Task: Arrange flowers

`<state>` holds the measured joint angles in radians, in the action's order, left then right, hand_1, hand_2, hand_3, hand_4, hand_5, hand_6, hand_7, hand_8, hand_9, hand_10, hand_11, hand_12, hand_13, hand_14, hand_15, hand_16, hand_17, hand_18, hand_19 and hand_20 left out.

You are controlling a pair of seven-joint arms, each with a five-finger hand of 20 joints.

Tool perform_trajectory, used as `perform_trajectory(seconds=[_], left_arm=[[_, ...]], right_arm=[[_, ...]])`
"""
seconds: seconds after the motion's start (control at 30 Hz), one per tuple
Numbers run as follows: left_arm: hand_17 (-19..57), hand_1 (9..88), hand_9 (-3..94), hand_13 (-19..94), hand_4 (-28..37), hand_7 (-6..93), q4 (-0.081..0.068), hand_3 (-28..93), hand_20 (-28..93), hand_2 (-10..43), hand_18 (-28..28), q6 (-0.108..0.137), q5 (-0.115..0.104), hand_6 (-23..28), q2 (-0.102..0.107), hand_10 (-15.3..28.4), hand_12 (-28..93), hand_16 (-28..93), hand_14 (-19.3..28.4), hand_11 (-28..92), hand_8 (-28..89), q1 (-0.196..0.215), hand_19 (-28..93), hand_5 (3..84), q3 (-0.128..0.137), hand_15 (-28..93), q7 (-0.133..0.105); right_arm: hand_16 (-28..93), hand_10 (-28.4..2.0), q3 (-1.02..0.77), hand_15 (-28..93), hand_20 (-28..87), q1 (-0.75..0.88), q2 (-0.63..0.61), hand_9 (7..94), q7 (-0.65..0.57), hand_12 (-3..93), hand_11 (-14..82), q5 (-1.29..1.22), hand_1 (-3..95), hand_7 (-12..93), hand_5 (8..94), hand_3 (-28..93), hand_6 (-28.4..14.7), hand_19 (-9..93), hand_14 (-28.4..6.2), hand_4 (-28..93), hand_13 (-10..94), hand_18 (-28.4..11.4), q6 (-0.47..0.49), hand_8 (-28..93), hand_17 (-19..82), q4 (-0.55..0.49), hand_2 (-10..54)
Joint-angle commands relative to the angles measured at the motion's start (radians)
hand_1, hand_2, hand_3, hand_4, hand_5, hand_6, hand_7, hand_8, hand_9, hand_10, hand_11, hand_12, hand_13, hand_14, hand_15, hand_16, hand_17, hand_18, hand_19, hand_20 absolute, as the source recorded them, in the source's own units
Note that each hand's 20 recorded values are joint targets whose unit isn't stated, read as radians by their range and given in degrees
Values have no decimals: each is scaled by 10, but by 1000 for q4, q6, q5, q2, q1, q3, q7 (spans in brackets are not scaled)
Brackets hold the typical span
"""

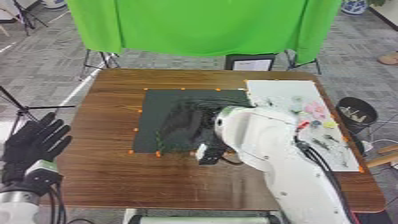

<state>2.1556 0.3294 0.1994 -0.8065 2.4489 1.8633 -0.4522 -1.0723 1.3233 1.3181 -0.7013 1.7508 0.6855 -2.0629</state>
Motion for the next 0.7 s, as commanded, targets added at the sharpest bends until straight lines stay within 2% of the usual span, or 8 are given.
perform_trajectory(seconds=[0.03,0.13,0.2,0.3,0.4,0.5,0.63,0.7], left_arm=[[-84,266,325,205,-254,124,12,751,85,101,162,-24,24,103,-20,170,134,-48,170,192,-78,8,367,402,10,337,-18],[-84,266,326,206,-255,124,9,752,85,101,162,-29,29,103,-15,171,134,-49,169,194,-78,-2,366,402,-1,336,-24],[-84,266,326,206,-255,124,12,751,85,101,162,-27,35,103,-23,171,134,-49,169,194,-78,-2,366,402,-3,336,-24],[-84,266,327,207,-255,123,12,751,85,101,162,-29,31,103,-22,171,134,-49,169,193,-78,2,366,402,-3,337,-33],[-84,266,327,207,-255,123,11,752,85,101,161,-30,31,103,-23,171,134,-49,169,193,-77,-7,365,402,-13,336,-37],[-85,266,327,207,-256,123,16,751,86,101,162,-27,32,103,-27,171,134,-49,168,193,-77,9,367,402,-9,336,-45],[-85,266,327,207,-256,124,17,751,86,102,162,-24,33,103,-33,171,134,-48,168,193,-77,14,367,402,-4,335,-43],[-84,266,328,208,-256,124,20,751,87,102,162,-24,28,103,-32,171,134,-48,168,193,-78,21,368,402,-4,336,-47]], right_arm=[[230,-228,-195,557,294,142,-272,531,-128,149,84,133,206,97,538,761,-73,872,-173,-148,651,-243,-246,-103,377,-61,88],[223,-230,-265,564,291,225,-339,533,-195,152,86,214,216,88,549,739,-99,876,-173,-164,650,-244,-271,-95,377,-79,34],[221,-231,-303,567,290,269,-372,534,-240,153,86,246,226,79,552,719,-113,879,-172,-176,648,-246,-273,-93,377,-83,-8],[221,-237,-356,577,292,325,-412,541,-288,157,91,270,238,71,552,703,-128,887,-170,-191,644,-249,-257,-89,379,-85,-57],[222,-237,-412,583,291,392,-442,537,-330,160,93,303,250,62,543,692,-138,892,-169,-204,641,-252,-233,-85,380,-83,-82],[222,-238,-470,590,289,450,-456,526,-344,162,92,309,260,59,531,690,-142,895,-170,-219,632,-253,-225,-81,380,-84,-93],[218,-236,-528,595,287,522,-469,518,-355,164,94,332,281,59,527,686,-144,898,-169,-238,624,-254,-258,-81,379,-90,-95],[216,-235,-548,596,287,545,-468,517,-358,165,95,357,286,60,526,687,-144,898,-168,-243,623,-255,-260,-81,379,-87,-95]])
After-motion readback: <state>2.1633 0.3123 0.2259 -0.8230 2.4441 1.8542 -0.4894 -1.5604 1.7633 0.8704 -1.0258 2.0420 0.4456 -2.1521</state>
